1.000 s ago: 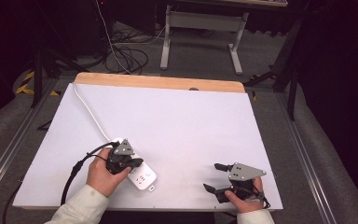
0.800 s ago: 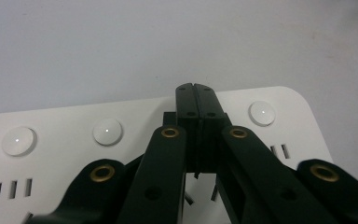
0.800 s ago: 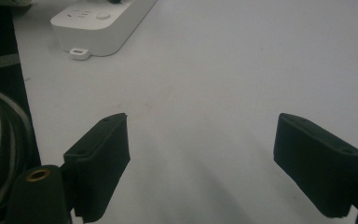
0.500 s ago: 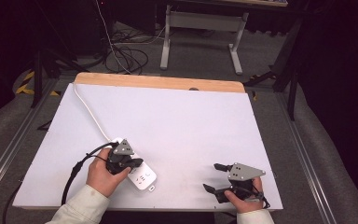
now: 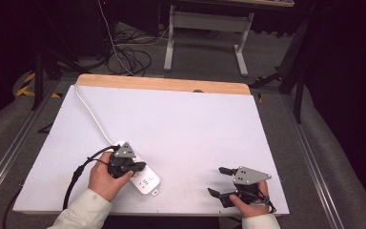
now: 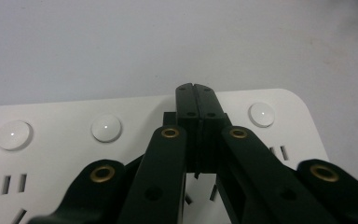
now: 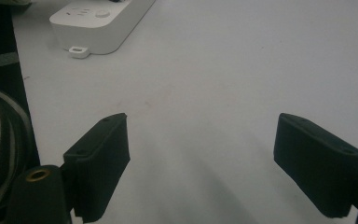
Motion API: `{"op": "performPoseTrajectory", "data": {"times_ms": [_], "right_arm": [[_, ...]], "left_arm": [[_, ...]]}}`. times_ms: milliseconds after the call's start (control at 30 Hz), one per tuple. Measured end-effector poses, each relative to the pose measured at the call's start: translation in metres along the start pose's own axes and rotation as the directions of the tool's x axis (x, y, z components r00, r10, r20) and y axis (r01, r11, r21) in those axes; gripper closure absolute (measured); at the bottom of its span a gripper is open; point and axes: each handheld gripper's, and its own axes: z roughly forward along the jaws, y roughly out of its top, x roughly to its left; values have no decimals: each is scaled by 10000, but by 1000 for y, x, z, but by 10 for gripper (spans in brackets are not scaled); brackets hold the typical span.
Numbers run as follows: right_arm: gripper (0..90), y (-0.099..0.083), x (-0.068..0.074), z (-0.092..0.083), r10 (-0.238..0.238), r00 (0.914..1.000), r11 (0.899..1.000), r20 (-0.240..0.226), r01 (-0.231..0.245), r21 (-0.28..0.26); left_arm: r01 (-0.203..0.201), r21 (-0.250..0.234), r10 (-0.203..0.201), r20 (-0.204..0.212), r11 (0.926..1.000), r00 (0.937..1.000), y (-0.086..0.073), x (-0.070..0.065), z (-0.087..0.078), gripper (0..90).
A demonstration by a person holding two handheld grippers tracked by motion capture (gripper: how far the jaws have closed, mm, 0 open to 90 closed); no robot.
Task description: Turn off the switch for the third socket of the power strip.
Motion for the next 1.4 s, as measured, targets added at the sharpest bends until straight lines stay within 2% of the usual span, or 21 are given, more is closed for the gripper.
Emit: {"op": "performPoseTrajectory", "data": {"times_ms": [67,100,167,233,333,467,600,633,700,800,833,1000,1300,1333,1367,1400], "right_arm": [[188,0,0,0,1,10000,10000,-8,-1,-2],[188,0,0,-1,8,10000,10000,-8,-8,-9],[188,0,0,0,26,10000,10000,-18,-26,-25],[188,0,0,0,12,10000,10000,-22,-12,-22],[187,0,0,-1,16,10000,10000,11,-16,-48],[187,-1,-1,-1,41,10000,10000,0,-41,-51],[187,-1,-1,-1,30,10000,10000,14,-30,-47],[187,-1,-1,-1,34,10000,10000,20,-34,-48],[186,-1,-1,-1,29,10000,10000,20,-29,-40],[186,-1,-1,-1,33,10000,10000,14,-33,-51],[186,-1,-1,-1,30,10000,10000,30,-30,-35],[186,-1,-1,-1,23,10000,10000,25,-23,-39],[186,-1,-1,-1,20,10000,10000,15,-20,-33],[186,-1,-1,-1,38,10000,10000,13,-38,-48],[186,-1,-1,-1,43,10000,10000,14,-43,-47],[186,-1,-1,-1,36,10000,10000,13,-35,-33]], "left_arm": [[-47,-21,47,40,10000,10000,0,1,0,900],[53,-268,-46,253,9996,9997,0,2,-1,900],[287,-229,-271,671,9993,9974,2,2,1,900],[112,-330,-93,589,9994,9982,1,0,2,900],[-53,-405,62,230,9992,9997,2,-2,1,900],[-75,-417,74,-21,9991,10000,1,-1,-1,900],[-208,-637,204,-65,9978,9998,2,-2,-5,900],[-138,-656,141,42,9977,9999,3,-3,-7,900],[-244,-733,239,-73,9970,9997,3,-3,-9,900],[-82,-890,87,52,9960,9999,4,-5,-13,900],[-219,-919,221,9,9955,9998,5,-4,-14,900],[-416,-867,402,-169,9954,9990,7,-6,-16,900],[-474,-1307,478,-1,9903,9989,11,-9,-25,900],[-353,-1455,375,122,9887,9992,11,-9,-25,818],[-438,-1470,469,174,9882,9987,11,-9,-25,708],[-455,-1505,488,183,9876,9986,11,-9,-27,688]]}}
